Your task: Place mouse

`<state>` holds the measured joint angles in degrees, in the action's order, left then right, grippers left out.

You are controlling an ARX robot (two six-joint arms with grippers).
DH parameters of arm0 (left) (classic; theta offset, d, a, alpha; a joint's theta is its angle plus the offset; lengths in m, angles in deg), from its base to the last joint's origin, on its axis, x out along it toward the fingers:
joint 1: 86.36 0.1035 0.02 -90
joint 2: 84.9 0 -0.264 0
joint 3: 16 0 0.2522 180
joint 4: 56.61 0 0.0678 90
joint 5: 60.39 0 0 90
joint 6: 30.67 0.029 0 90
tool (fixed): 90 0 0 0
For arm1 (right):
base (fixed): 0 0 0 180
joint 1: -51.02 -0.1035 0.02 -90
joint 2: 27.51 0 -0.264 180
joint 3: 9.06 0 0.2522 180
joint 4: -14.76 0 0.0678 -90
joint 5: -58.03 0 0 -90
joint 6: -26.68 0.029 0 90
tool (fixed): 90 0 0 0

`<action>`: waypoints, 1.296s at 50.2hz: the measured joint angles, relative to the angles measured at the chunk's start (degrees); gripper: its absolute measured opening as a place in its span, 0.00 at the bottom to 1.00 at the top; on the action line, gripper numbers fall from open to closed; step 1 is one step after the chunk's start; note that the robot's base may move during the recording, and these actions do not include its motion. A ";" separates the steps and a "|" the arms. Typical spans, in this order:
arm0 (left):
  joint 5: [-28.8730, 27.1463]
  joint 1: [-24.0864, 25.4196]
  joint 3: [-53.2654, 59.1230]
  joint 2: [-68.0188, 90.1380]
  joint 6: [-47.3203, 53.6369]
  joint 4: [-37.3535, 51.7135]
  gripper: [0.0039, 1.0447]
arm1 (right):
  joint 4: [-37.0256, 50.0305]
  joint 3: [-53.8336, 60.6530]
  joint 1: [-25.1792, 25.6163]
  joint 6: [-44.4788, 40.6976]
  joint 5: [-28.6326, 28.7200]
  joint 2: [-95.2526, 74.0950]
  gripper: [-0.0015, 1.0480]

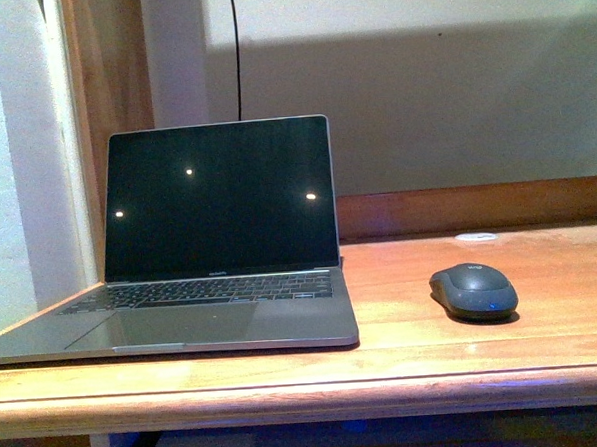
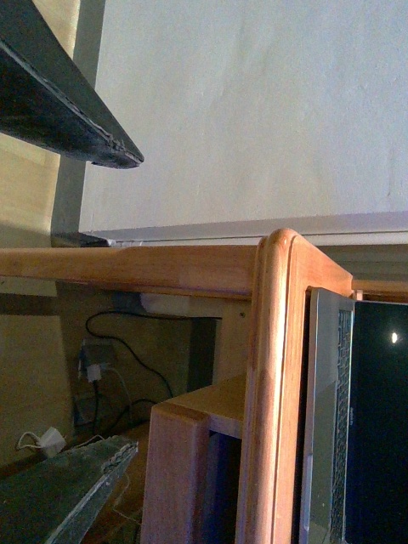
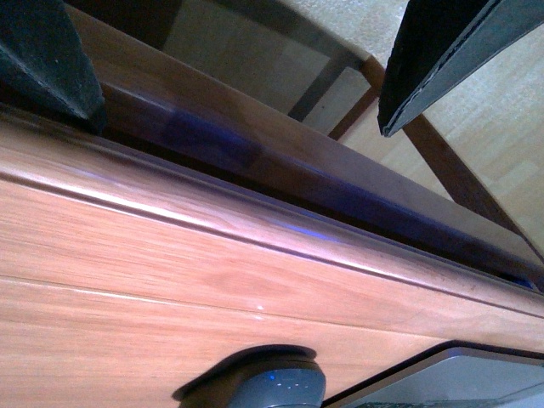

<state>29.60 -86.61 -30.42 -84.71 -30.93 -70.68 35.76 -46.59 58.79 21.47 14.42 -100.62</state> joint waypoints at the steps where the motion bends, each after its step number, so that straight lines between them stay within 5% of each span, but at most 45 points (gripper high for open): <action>1: 0.00 0.00 0.00 0.00 0.00 0.00 0.93 | -0.48 0.00 1.01 -0.52 0.79 0.28 0.93; 9: 0.00 0.00 0.00 0.00 0.00 0.00 0.93 | -2.23 -0.07 6.10 -2.80 3.39 2.01 0.93; 22: 0.00 0.00 0.00 0.00 0.00 0.00 0.93 | 2.49 -0.81 13.20 6.47 3.32 6.21 0.93; 29: 0.00 0.00 0.00 0.00 0.00 0.00 0.93 | -1.05 -1.88 15.43 13.42 -4.72 9.70 0.93; 39: 0.00 0.00 0.00 0.00 0.00 0.00 0.93 | -4.61 1.07 11.80 14.69 -20.48 17.29 0.93; 49: 0.00 -0.02 0.00 0.00 0.00 0.00 0.93 | -5.70 3.78 11.37 14.82 -21.73 21.07 0.92; 53: -0.02 -0.02 0.00 0.00 0.00 0.00 0.93 | -2.19 6.97 8.74 9.73 -29.94 23.34 0.77; 65: -0.02 0.00 0.00 0.00 0.00 0.00 0.93 | -2.89 13.81 3.21 6.25 -35.65 30.71 0.39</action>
<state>29.58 -86.61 -30.42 -84.71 -30.93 -70.68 32.88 -32.78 62.00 27.72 -21.23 -69.91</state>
